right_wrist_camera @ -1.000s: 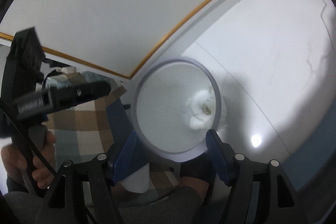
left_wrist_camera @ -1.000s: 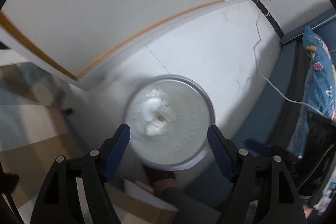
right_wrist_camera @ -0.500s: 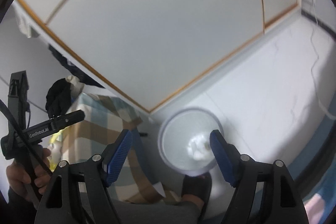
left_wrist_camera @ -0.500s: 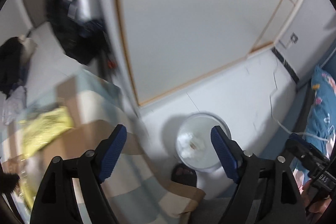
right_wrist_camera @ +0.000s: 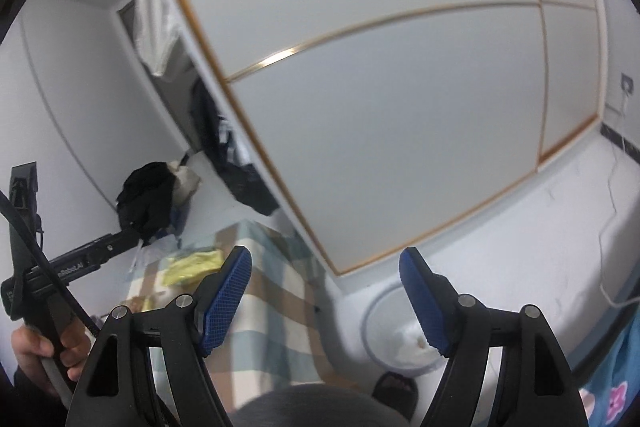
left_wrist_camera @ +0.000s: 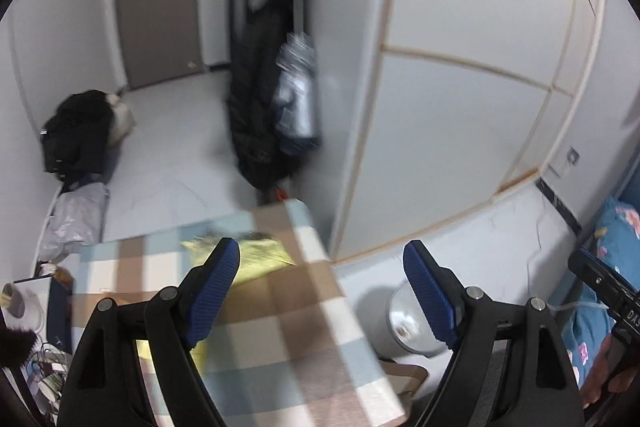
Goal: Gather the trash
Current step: 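Raise both open tools from the bin back over the table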
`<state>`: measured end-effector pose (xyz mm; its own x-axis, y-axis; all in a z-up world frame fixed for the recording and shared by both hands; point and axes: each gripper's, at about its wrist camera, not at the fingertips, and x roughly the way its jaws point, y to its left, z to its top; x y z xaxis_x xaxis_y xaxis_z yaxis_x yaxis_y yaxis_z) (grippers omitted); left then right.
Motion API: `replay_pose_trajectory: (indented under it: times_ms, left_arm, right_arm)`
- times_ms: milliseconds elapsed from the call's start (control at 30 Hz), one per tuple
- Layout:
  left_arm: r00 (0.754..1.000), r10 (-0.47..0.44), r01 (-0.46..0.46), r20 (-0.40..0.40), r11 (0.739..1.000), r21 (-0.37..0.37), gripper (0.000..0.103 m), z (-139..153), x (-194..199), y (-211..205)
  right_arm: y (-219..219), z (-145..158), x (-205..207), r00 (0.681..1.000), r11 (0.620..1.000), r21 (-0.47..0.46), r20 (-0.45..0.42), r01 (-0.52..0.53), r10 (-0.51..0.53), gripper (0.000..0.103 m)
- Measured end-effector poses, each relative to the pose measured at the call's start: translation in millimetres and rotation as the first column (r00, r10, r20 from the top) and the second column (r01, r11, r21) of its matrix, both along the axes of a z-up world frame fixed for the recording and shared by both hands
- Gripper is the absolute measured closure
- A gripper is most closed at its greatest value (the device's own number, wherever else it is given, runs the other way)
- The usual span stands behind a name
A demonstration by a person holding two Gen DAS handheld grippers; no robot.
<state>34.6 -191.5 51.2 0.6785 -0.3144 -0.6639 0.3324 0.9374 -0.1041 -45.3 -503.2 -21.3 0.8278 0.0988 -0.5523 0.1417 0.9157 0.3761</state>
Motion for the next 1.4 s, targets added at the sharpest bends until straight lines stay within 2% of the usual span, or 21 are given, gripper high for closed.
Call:
replay_pose_trajectory:
  times_ms: [167,367,500,633,800,1033,1267,1400]
  left_arm:
    - [0.996,0.077,-0.075,0.045,0.996,-0.042,0.021,15.3,-4.4,48.8]
    - [0.973,0.188,-0.177,0.137,0.981,-0.083,0.021,22.0,-18.8,111.7]
    - [0.962,0.251,-0.235,0.106,0.962,-0.141,0.021,15.6,-17.6,152.9]
    - [0.944,0.313,-0.297,0.100,0.944,-0.147,0.021,4.2,-16.8,180.3]
    - [0.934,0.352,-0.336,0.056,0.924,-0.184,0.021,-14.9,-9.3,208.2]
    - [0.922,0.386,-0.375,0.006,0.899,-0.225,0.021,-41.4,-4.9,237.1]
    - [0.915,0.400,-0.401,-0.054,0.888,-0.223,0.021,-59.2,1.8,254.7]
    - [0.911,0.398,-0.412,-0.104,0.885,-0.219,0.021,-66.5,7.7,260.5]
  right_arm:
    - [43.4,25.1,1.8,0.996,0.996,-0.053,0.050,-0.065,0.068,0.026]
    - [102.3,39.3,10.6,0.980,0.981,-0.103,0.091,-0.165,0.174,0.026]
    - [143.1,47.3,22.9,0.963,0.960,-0.141,0.092,-0.240,0.254,0.025]
    - [178.1,48.3,35.3,0.941,0.940,-0.146,0.093,-0.309,0.324,0.021]
    - [223.5,37.1,52.7,0.914,0.910,-0.151,0.071,-0.387,0.400,0.020]
    - [274.0,7.7,82.6,0.878,0.864,-0.168,-0.024,-0.475,0.479,0.020]
    - [302.3,-39.0,116.3,0.849,0.852,-0.065,-0.151,-0.520,0.507,0.020]
    - [312.7,-62.7,126.1,0.835,0.847,-0.044,-0.205,-0.529,0.511,0.020]
